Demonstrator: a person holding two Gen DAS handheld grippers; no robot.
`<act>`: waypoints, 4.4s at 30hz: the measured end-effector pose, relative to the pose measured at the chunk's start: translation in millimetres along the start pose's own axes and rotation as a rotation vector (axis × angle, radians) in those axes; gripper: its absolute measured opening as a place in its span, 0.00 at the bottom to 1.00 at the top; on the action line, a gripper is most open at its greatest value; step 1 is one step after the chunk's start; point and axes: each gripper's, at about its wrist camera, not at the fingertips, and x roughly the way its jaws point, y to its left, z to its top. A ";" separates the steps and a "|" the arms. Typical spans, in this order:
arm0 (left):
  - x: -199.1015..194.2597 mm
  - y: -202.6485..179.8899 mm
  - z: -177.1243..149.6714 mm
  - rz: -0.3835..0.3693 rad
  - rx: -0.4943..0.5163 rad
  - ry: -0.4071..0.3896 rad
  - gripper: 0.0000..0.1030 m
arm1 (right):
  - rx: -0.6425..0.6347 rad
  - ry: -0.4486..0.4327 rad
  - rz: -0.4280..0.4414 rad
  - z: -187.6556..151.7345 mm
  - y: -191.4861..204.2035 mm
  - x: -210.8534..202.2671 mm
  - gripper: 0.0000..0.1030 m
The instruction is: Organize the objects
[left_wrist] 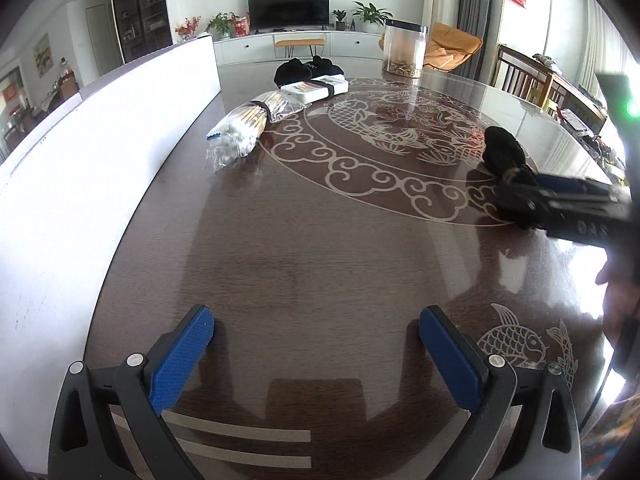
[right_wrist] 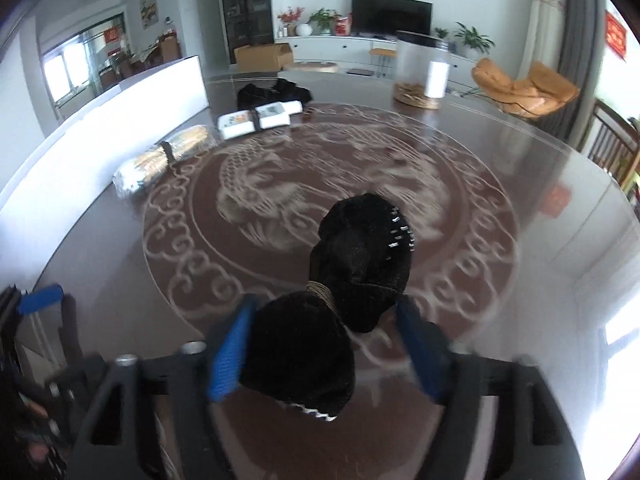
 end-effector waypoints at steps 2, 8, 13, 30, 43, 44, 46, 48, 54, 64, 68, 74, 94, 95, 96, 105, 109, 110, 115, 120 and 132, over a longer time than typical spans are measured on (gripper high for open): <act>0.1 0.2 0.0 0.000 0.000 0.000 1.00 | 0.039 0.010 0.007 -5.3 -8.4 -0.2 0.83; 0.3 0.2 0.0 0.000 -0.001 0.000 1.00 | 0.075 0.012 -0.013 -5.5 -12.6 -4.6 0.89; 0.5 0.1 0.6 0.002 -0.002 0.002 1.00 | 0.025 0.044 -0.052 -4.9 -2.1 3.6 0.94; 4.6 28.0 110.4 0.003 0.021 -0.042 1.00 | 0.002 0.049 -0.039 -5.5 0.7 7.1 0.97; 111.8 47.8 175.0 0.039 -0.029 0.135 0.38 | -0.001 0.045 -0.039 -4.2 1.8 8.2 0.97; 108.4 45.5 172.9 0.011 -0.027 0.115 0.28 | 0.000 0.046 -0.040 -4.4 1.7 8.0 0.97; 100.2 40.2 162.2 0.021 -0.026 0.110 0.28 | 0.000 0.047 -0.040 -4.3 1.6 8.2 0.96; 84.7 32.7 140.1 0.020 -0.032 0.086 0.28 | 0.000 0.045 -0.041 -4.1 1.3 7.7 0.97; 25.3 15.4 61.8 0.044 -0.094 0.046 0.29 | -0.002 0.043 -0.044 -3.8 0.0 7.7 0.97; 26.2 18.1 43.4 0.047 -0.077 0.056 1.00 | -0.005 0.049 -0.052 -4.1 -0.3 9.1 0.98; 23.4 15.8 39.0 0.048 -0.077 0.051 1.00 | -0.004 0.051 -0.055 -3.8 -0.8 9.8 0.99; 22.5 15.4 37.7 0.049 -0.077 0.049 1.00 | -0.003 0.052 -0.054 -3.9 -1.1 9.7 0.99; 22.9 15.9 37.3 0.048 -0.075 0.049 1.00 | 0.000 0.054 -0.052 -5.0 -1.1 10.5 1.00; 22.7 15.8 37.2 0.048 -0.075 0.049 1.00 | 0.000 0.053 -0.052 -4.8 -1.3 10.4 1.00; 22.8 15.9 37.2 0.048 -0.075 0.049 1.00 | 0.000 0.053 -0.052 -4.8 -1.3 10.4 1.00; 22.8 16.0 37.2 0.047 -0.075 0.048 1.00 | 0.000 0.053 -0.052 -4.9 -1.6 10.5 1.00; 22.9 16.0 37.3 0.048 -0.074 0.048 1.00 | 0.000 0.053 -0.052 -5.0 -1.7 10.6 1.00; 22.8 15.9 37.2 0.048 -0.075 0.048 1.00 | 0.000 0.053 -0.052 -5.0 -1.7 10.6 1.00; 22.5 16.1 36.9 0.047 -0.074 0.048 1.00 | 0.001 0.054 -0.051 -5.0 -1.8 10.7 1.00; 21.9 16.0 36.5 0.047 -0.074 0.048 1.00 | 0.001 0.054 -0.051 -5.0 -1.9 10.7 1.00; 22.8 15.9 37.3 0.047 -0.073 0.048 1.00 | 0.002 0.054 -0.051 -4.9 -2.3 10.9 1.00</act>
